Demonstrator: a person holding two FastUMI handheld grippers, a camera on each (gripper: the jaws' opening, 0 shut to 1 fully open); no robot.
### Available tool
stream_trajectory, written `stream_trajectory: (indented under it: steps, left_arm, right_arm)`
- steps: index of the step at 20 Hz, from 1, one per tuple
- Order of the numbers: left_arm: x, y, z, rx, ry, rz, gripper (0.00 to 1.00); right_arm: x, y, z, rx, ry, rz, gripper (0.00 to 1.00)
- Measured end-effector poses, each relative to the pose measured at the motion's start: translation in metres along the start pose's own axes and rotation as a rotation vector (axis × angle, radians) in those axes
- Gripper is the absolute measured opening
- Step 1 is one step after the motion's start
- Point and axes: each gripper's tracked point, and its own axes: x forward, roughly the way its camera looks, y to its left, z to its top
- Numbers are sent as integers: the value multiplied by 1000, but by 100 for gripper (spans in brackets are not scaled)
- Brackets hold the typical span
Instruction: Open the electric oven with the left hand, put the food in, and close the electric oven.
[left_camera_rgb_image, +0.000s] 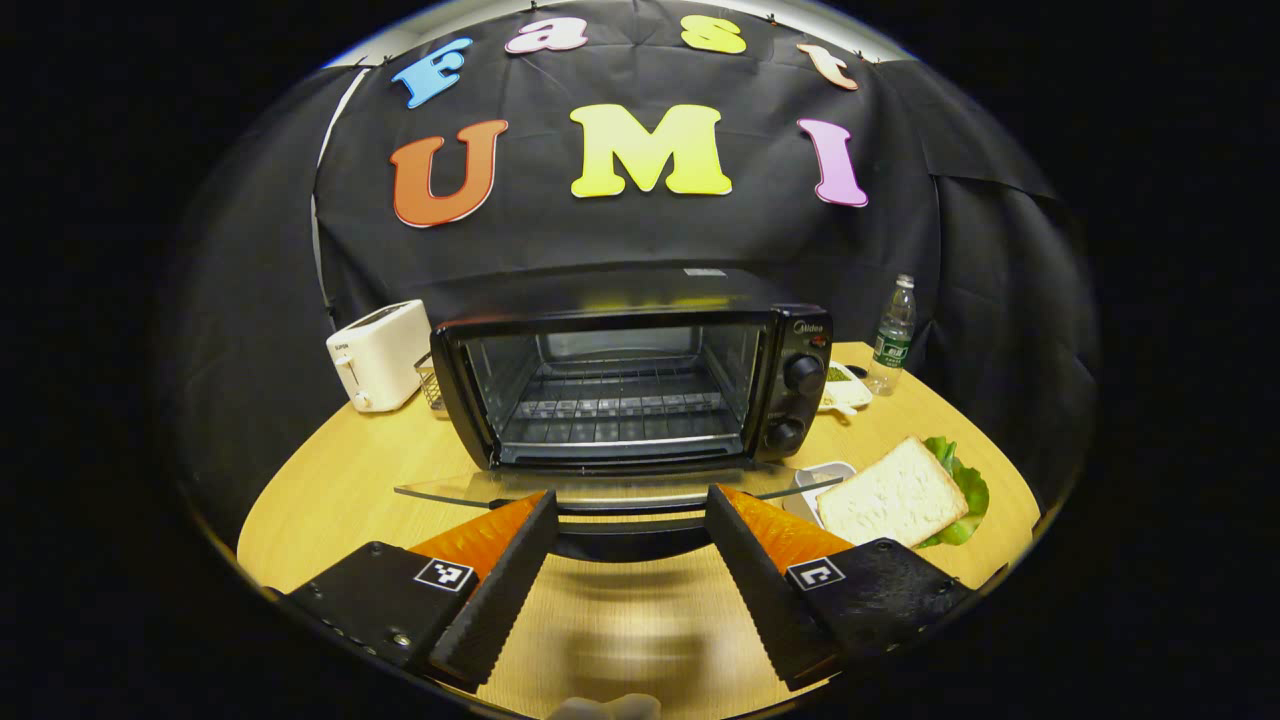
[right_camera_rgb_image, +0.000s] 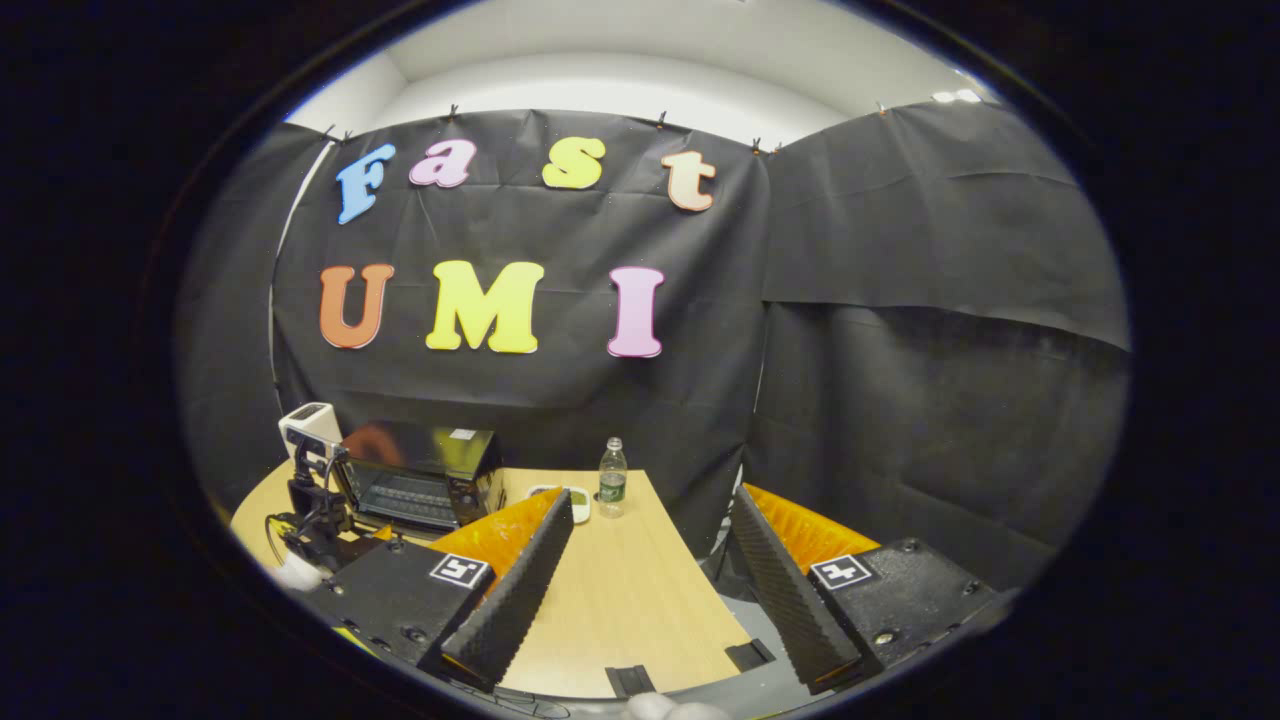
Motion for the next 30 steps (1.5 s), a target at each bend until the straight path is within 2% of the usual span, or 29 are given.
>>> stream_trajectory:
  steps: [3, 4, 5, 6, 7, 8, 9, 13, 14, 17, 18, 19, 22, 23, 24, 25, 30]
  left_arm:
    - [-2, -3, -21, 0, 36, -2, 98]
    - [-3, -2, -27, -1, 47, -3, 98]
    - [-3, -3, -34, -2, 60, -3, 98]
    - [-2, -3, -40, 0, 71, -4, 98]
    - [-2, -4, -48, 4, 85, -4, 98]
    - [-1, -4, -56, 11, 100, -5, 98]
    - [-1, -4, -63, 10, 115, -6, 98]
    - [11, -6, -96, -27, 209, -8, 95]
    - [11, -6, -98, -37, 206, -7, 96]
    - [12, -10, -100, -14, 199, -7, 97]
    - [10, -9, -99, -17, 191, -7, 96]
    - [9, -8, -95, -18, 178, -7, 96]
    - [0, -1, -80, -9, 130, 9, 96]
    - [-5, 0, -70, -7, 104, 5, 96]
    - [-10, 1, -63, -7, 75, -4, 100]
    - [-18, 3, -53, -8, 46, -7, 96]
    - [-74, 26, -7, -12, -91, -1, 96]
  right_arm:
    - [-2, -4, -9, 7, 17, -9, 96]
    - [-2, -4, -15, 12, 30, -9, 100]
    - [-3, -4, -18, 16, 41, -7, 100]
    - [-4, -5, -21, 18, 46, -10, 96]
    - [-4, -5, -22, 19, 49, -10, 100]
    - [-4, -6, -25, 19, 53, -11, 100]
    - [-4, -7, -27, 17, 59, -14, 96]
    - [-3, -8, -37, 6, 83, -21, 96]
    - [-2, -8, -39, 2, 89, -24, 100]
    - [1, -8, -46, -4, 108, -27, 96]
    - [3, -7, -49, -2, 117, -24, 96]
    - [6, -6, -50, 2, 122, -21, 100]
    - [15, 1, -55, 6, 135, -4, 100]
    - [20, 3, -57, 8, 138, 6, 96]
    - [24, 8, -62, 13, 149, 23, 100]
    - [29, 13, -68, 20, 165, 41, 100]
    - [60, 45, -107, 41, 254, 156, 100]
